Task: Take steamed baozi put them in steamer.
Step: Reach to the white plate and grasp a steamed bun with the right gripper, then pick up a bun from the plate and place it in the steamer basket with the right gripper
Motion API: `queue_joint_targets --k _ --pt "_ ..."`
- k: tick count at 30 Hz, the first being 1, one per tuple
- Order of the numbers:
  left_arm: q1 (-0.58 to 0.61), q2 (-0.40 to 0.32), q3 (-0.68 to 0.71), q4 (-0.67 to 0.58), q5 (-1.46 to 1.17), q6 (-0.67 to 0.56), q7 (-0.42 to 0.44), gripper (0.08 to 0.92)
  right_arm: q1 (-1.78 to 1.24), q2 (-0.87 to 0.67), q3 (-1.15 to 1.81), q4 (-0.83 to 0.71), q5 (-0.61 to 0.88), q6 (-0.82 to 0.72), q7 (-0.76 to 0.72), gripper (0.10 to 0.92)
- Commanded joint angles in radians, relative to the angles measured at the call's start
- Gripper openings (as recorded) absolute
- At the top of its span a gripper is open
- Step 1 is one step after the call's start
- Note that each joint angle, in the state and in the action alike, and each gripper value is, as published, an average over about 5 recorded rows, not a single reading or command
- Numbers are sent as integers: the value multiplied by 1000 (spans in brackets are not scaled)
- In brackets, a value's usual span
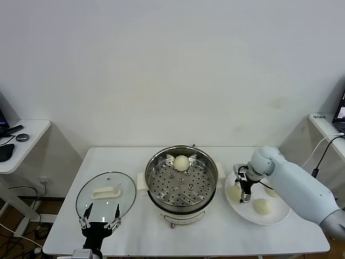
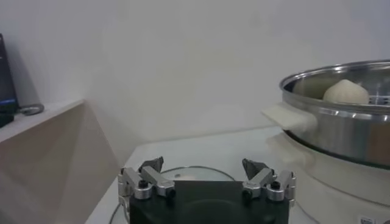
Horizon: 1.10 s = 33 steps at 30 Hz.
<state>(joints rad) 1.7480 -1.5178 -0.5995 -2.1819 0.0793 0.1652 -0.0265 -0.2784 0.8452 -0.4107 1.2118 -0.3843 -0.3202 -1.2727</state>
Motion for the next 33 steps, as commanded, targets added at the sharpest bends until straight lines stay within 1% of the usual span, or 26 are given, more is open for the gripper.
queue_joint_targets --k 1,3,6,13,17,21,24,28,30,33 --pt "-1 -1 1 -1 1 0 1 823 -6 8 7 -7 -9 -4 19 823" --pt "-1 -1 2 1 1 0 0 823 -7 5 8 -6 -9 -6 15 820" --pt "-2 -2 3 3 1 0 0 823 -11 1 10 -5 -7 -9 7 778" --pt "-1 -2 4 1 1 0 0 823 -11 -2 21 -1 7 -17 5 577" --pt "-2 -3 7 0 3 0 0 823 10 -20 30 14 35 -25 0 498" --pt "-9 -4 11 -2 6 0 0 823 69 -69 21 55 97 -40 -18 485" --pt "-17 -6 12 -4 9 0 1 823 162 -126 -22 101 178 -59 -39 486" --pt "-25 -5 15 -7 17 0 0 823 402 -174 -210 163 334 -102 -59 489" --pt "-25 -3 17 -11 21 -1 -4 823 551 -163 -337 182 430 -132 -70 490" --pt "-23 -2 20 -19 20 -3 -7 823 765 -106 -491 190 562 -181 -83 492"
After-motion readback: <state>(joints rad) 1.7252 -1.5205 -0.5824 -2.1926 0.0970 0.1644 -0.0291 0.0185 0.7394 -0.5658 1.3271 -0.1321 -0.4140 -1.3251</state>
